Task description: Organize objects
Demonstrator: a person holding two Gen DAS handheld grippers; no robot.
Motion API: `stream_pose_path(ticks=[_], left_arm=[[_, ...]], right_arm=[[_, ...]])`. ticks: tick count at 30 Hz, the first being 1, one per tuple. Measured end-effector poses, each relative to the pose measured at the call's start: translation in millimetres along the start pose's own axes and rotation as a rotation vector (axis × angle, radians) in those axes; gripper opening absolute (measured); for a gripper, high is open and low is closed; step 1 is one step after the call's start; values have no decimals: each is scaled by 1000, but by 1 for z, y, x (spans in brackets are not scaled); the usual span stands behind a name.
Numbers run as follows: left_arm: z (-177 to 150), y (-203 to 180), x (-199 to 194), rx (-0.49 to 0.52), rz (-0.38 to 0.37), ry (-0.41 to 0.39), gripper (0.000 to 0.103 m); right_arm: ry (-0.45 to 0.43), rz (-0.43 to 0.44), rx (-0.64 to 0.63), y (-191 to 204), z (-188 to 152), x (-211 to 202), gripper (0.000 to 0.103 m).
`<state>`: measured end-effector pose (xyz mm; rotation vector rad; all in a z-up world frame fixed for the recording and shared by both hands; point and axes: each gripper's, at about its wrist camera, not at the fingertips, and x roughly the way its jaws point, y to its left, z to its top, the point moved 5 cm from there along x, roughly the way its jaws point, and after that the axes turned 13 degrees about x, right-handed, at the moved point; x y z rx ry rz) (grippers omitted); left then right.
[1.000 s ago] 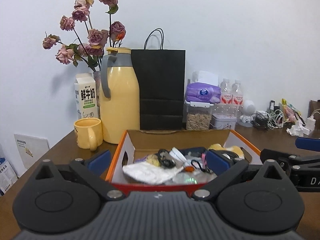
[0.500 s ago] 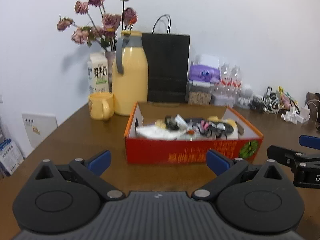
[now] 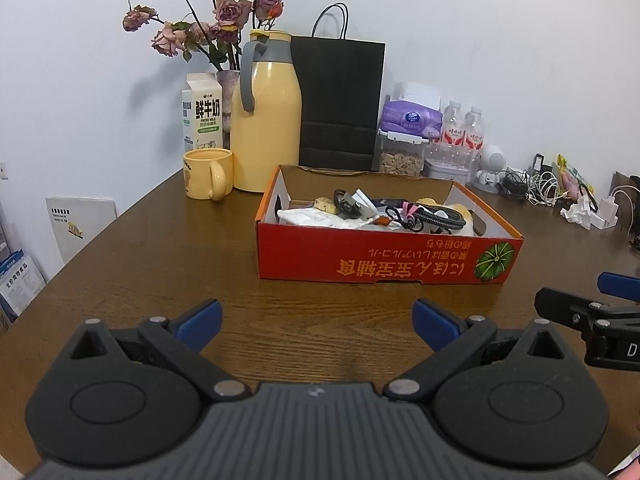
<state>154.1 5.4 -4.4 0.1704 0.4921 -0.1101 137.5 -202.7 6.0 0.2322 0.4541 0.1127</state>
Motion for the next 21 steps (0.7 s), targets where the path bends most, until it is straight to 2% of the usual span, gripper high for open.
stream_pose_path(ticks=[21], left_arm=[[-2,0,2,1,2,10,103]], right_arm=[[15,-9,8,-2,-1,6,103]])
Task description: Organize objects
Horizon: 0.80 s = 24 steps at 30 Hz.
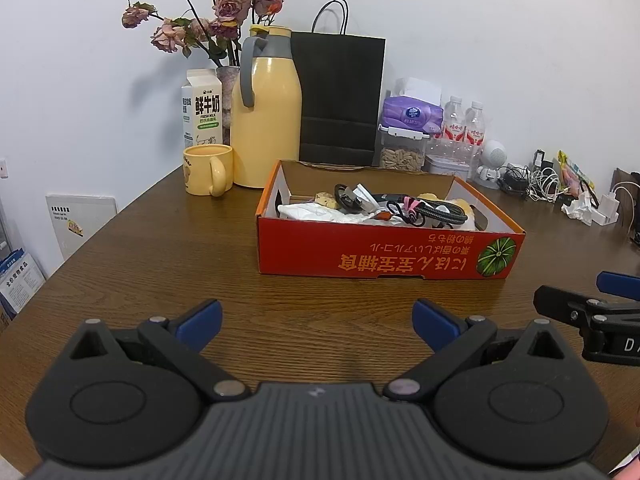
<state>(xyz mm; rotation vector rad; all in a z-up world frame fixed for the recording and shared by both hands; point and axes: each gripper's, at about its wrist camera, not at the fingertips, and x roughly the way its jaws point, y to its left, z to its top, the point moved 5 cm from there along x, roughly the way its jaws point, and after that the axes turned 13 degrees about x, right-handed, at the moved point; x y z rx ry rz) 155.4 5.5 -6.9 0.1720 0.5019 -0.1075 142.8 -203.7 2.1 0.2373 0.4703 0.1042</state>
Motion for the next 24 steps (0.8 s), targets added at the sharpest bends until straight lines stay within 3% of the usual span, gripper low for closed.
stream_pose_path(ticks=[24], left_arm=[[0,1,2,-1,9,5,103]], right_arm=[[0,-1,0,0,0,1,103]])
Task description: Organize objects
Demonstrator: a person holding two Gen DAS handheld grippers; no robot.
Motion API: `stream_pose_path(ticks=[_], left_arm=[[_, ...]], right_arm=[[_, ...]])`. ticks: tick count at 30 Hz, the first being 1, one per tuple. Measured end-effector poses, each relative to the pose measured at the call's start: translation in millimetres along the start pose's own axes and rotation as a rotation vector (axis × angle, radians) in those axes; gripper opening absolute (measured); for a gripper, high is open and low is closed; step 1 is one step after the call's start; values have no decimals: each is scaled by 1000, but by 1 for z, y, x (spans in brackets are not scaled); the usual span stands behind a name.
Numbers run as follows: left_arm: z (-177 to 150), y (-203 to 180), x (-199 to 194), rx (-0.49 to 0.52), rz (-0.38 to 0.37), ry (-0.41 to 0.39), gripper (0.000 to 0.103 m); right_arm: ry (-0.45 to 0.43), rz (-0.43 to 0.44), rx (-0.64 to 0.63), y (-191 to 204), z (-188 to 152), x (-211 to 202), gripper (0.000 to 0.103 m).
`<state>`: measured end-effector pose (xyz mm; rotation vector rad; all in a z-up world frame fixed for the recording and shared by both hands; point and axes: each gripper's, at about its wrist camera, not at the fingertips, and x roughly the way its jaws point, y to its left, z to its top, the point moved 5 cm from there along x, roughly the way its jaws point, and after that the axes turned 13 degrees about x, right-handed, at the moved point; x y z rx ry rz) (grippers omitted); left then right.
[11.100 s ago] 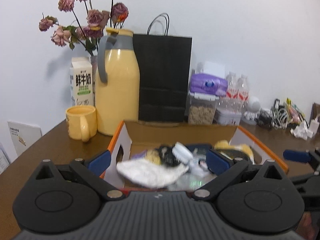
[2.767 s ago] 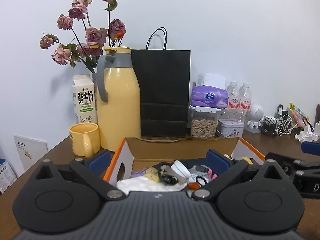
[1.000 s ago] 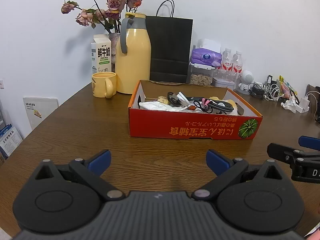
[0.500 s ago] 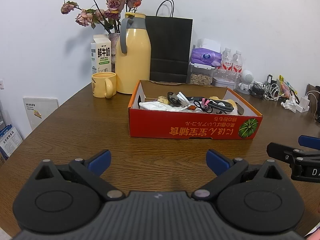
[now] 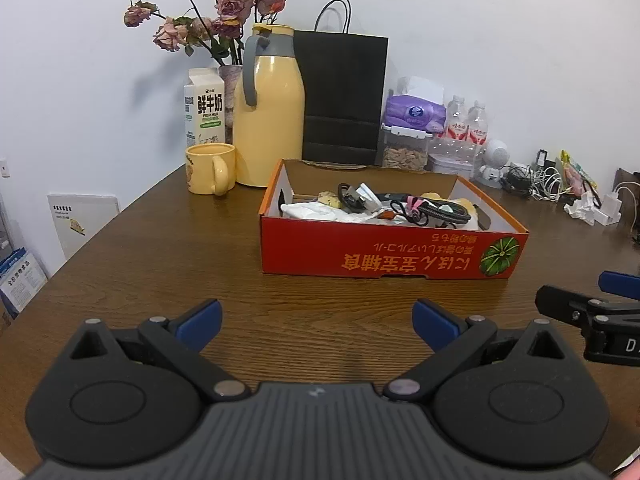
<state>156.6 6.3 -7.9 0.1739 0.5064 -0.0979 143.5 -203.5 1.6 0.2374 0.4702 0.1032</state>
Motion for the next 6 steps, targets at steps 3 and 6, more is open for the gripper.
stream_pose_path(ticks=[3,6], left_arm=[[0,0,0,-2,-8,-1,103],[0,0,1,2,-10,6,103]], right_arm=[[1,0,-1,0,0,1,103],[2,1,-2,0,-1,1,103]])
